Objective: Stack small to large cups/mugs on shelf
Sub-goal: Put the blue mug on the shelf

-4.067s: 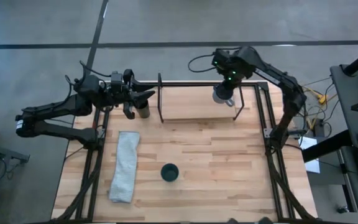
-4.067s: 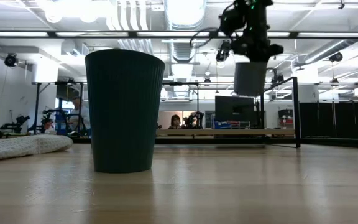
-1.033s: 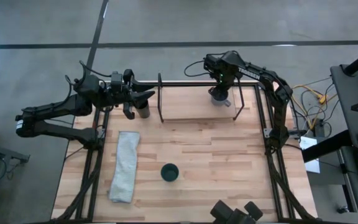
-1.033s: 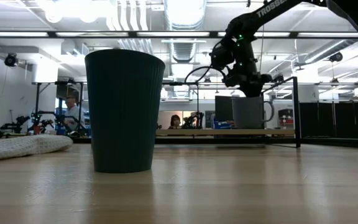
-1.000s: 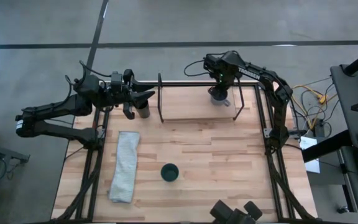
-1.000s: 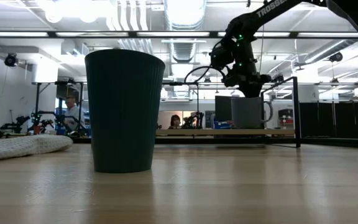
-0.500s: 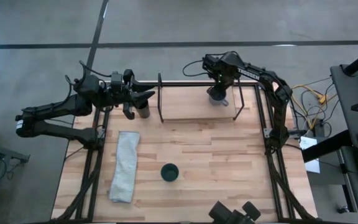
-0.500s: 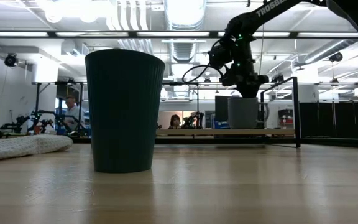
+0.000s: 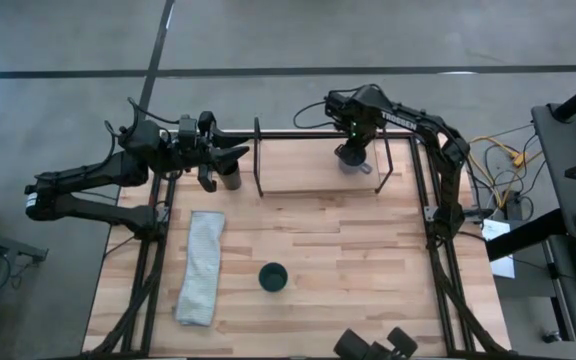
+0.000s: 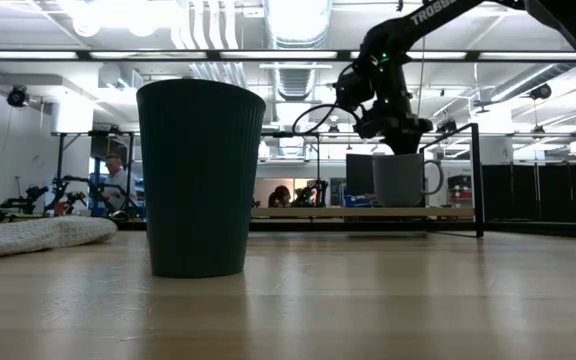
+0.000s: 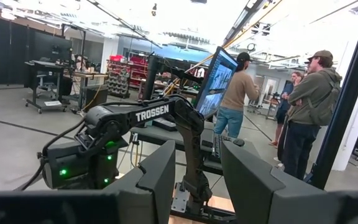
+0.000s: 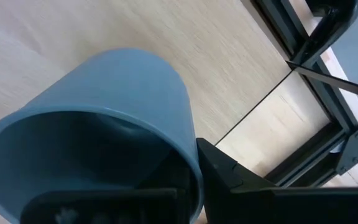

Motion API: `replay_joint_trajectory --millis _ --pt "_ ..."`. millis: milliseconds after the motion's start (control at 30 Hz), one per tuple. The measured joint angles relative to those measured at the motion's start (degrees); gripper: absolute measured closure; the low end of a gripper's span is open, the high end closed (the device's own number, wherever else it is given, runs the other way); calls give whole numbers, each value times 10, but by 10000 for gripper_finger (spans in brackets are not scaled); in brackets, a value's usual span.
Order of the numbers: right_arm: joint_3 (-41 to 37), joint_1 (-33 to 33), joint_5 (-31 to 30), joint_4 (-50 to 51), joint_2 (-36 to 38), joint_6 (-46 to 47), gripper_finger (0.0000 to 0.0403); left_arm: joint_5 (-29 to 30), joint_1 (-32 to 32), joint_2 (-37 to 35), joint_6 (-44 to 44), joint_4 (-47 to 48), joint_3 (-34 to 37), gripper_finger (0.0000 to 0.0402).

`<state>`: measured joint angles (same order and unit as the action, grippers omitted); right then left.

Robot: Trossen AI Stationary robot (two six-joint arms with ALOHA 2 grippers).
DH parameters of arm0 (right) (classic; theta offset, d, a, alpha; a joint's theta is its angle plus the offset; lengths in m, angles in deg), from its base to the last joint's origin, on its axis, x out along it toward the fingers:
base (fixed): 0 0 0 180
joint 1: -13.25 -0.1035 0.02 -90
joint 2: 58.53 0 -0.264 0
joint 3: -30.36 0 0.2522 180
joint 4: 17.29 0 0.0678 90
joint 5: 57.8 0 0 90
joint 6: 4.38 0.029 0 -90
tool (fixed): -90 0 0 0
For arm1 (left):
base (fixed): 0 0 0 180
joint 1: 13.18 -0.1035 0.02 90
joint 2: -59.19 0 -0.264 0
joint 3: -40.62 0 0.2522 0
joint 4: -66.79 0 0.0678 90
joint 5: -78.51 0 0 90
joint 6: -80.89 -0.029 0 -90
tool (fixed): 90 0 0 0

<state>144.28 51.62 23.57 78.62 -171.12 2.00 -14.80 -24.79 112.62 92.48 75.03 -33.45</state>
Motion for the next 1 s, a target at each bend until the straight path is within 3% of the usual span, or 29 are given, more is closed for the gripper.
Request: replay_joint_trajectory --millis 767,1000 --pt "-28 -4 -1 -18 4 -54 390 0 0 0 0 0 0 285" --pt "-37 -5 7 -15 3 -114 389 1 0 0 0 0 0 285"
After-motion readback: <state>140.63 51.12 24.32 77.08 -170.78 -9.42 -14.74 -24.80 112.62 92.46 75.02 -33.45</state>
